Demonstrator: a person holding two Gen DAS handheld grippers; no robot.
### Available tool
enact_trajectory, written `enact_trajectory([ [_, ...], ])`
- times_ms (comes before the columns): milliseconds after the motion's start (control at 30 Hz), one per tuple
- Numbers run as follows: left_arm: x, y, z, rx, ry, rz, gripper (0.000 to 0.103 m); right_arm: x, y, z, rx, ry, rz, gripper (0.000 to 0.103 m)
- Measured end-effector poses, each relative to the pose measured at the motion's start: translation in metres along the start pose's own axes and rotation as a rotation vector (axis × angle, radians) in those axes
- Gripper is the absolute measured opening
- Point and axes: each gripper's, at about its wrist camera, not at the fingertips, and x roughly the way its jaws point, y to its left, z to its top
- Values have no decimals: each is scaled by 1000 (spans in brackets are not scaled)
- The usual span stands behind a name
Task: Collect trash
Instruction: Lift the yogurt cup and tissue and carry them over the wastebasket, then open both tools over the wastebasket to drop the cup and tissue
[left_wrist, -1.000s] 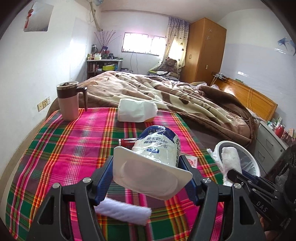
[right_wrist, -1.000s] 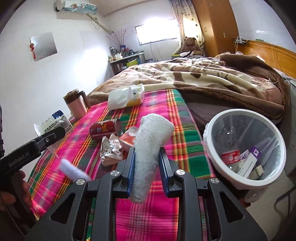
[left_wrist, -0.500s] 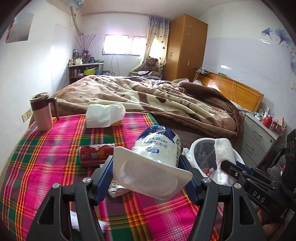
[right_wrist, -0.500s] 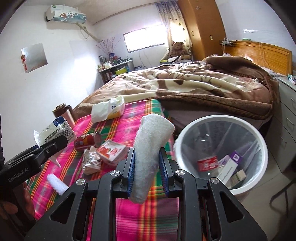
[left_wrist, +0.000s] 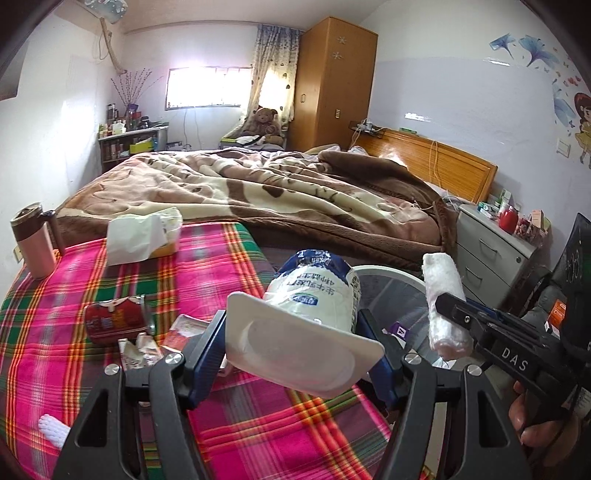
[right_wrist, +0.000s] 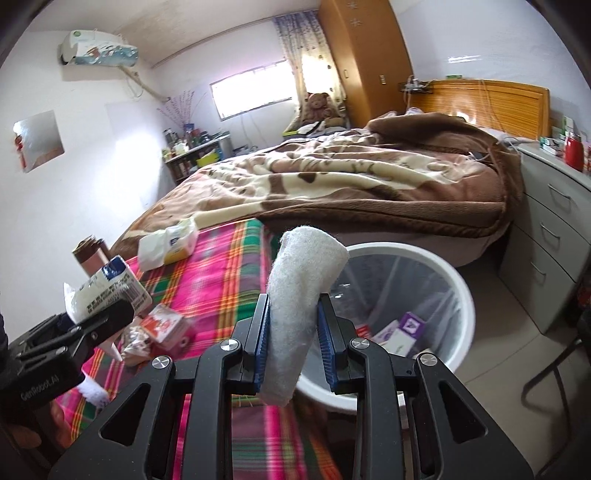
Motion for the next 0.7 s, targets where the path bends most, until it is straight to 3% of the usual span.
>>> enact_trajectory([
  [700, 50, -69, -7, 77, 72, -76, 70, 27, -55, 2, 17, 97, -50, 26],
])
